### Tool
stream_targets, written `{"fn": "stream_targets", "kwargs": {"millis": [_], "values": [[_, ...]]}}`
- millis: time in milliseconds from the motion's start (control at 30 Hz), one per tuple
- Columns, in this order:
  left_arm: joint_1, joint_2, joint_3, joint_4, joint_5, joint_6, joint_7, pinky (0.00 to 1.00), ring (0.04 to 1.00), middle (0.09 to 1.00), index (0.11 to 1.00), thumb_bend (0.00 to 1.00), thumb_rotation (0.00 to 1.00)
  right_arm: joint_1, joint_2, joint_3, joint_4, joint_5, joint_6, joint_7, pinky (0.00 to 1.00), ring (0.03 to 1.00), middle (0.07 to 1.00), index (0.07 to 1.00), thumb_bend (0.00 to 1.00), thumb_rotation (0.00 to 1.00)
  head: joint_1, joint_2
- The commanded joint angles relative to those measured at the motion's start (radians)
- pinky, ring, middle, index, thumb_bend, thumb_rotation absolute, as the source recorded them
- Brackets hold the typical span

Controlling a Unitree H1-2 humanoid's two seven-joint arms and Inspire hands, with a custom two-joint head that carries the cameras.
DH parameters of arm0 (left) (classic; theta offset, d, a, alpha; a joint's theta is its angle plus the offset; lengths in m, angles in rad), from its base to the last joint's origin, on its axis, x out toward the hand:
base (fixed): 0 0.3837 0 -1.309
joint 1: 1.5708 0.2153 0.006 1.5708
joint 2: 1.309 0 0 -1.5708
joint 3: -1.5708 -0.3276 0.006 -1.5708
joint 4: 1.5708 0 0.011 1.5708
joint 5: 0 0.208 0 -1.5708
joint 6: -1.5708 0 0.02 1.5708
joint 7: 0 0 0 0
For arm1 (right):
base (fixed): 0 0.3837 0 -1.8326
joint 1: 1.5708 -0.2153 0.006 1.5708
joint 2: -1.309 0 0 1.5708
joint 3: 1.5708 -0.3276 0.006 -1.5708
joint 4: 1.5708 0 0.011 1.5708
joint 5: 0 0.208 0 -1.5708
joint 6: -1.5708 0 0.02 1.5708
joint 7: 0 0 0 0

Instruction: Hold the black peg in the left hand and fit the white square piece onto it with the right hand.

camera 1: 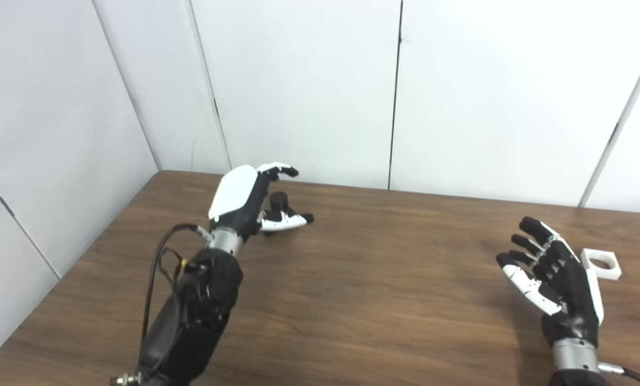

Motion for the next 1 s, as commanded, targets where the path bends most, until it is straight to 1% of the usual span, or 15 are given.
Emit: {"fn": "stream_targets", "kwargs": {"millis": [0,67,133,167,233,300,367,533,700,867,933,967], "values": [[-0.075,0.048,-0.012,0.000,0.067,0.033,-0.011,0.78,0.893,0.895,0.740,0.80,0.36,-0.004,-0.002,-0.007,-0.004,0.000,-0.022,-0.001,0.69,0.771,0.821,0.768,0.61,0.14,0.001,0.001],[-0.094,0.069,-0.037,0.013,0.127,0.059,-0.021,0.86,0.921,0.914,0.747,0.82,0.39,-0.001,-0.002,-0.007,-0.015,-0.005,-0.009,-0.005,0.70,0.777,0.825,0.771,0.60,0.15,0.004,0.002],[-0.111,0.084,-0.055,0.028,0.170,0.082,-0.032,0.92,0.948,0.934,0.756,0.84,0.41,0.000,-0.003,-0.007,-0.017,-0.012,-0.007,-0.008,0.70,0.778,0.826,0.771,0.60,0.15,0.004,0.002],[-0.118,0.089,-0.061,0.035,0.185,0.089,-0.032,0.93,0.965,0.947,0.757,0.85,0.42,0.001,-0.003,-0.006,-0.018,-0.016,-0.006,-0.010,0.70,0.782,0.828,0.772,0.59,0.14,0.003,0.003],[-0.132,0.096,-0.071,0.062,0.210,0.095,-0.022,0.93,0.978,0.959,0.755,0.86,0.43,0.001,-0.003,-0.006,-0.017,-0.015,-0.008,-0.009,0.70,0.781,0.829,0.775,0.59,0.14,0.002,0.003],[-0.141,0.099,-0.074,0.083,0.219,0.098,-0.016,0.96,0.990,0.967,0.755,0.86,0.43,0.000,-0.002,-0.007,-0.014,-0.010,-0.011,-0.007,0.70,0.781,0.830,0.774,0.59,0.13,0.001,0.003],[-0.155,0.103,-0.082,0.111,0.238,0.114,-0.022,0.99,0.998,0.979,0.758,0.86,0.45,0.002,-0.001,-0.007,-0.018,-0.009,-0.007,-0.006,0.70,0.784,0.833,0.774,0.59,0.13,-0.001,0.005],[-0.178,0.110,-0.094,0.169,0.252,0.137,-0.033,1.00,1.000,0.999,0.764,0.87,0.46,0.005,-0.003,-0.006,-0.032,-0.024,0.005,-0.013,0.70,0.782,0.834,0.778,0.58,0.14,-0.004,0.007],[-0.191,0.112,-0.116,0.219,0.276,0.161,-0.026,1.00,1.000,1.000,0.756,0.90,0.48,0.007,-0.006,-0.006,-0.040,-0.035,0.009,-0.019,0.69,0.772,0.828,0.774,0.59,0.15,-0.005,0.011],[-0.198,0.114,-0.140,0.263,0.288,0.183,-0.049,1.00,1.000,1.000,0.769,0.94,0.53,0.007,-0.009,-0.009,-0.044,-0.037,0.009,-0.016,0.68,0.776,0.831,0.769,0.60,0.16,-0.008,0.013],[-0.197,0.110,-0.147,0.282,0.289,0.188,-0.046,1.00,1.000,1.000,0.756,0.95,0.54,0.007,-0.009,-0.009,-0.048,-0.042,0.015,-0.018,0.69,0.778,0.834,0.770,0.60,0.16,-0.010,0.015],[-0.196,0.108,-0.150,0.292,0.289,0.189,-0.042,1.00,1.000,1.000,0.746,0.97,0.54,0.008,-0.010,-0.008,-0.049,-0.048,0.015,-0.019,0.68,0.773,0.834,0.773,0.61,0.18,-0.011,0.016]]}}
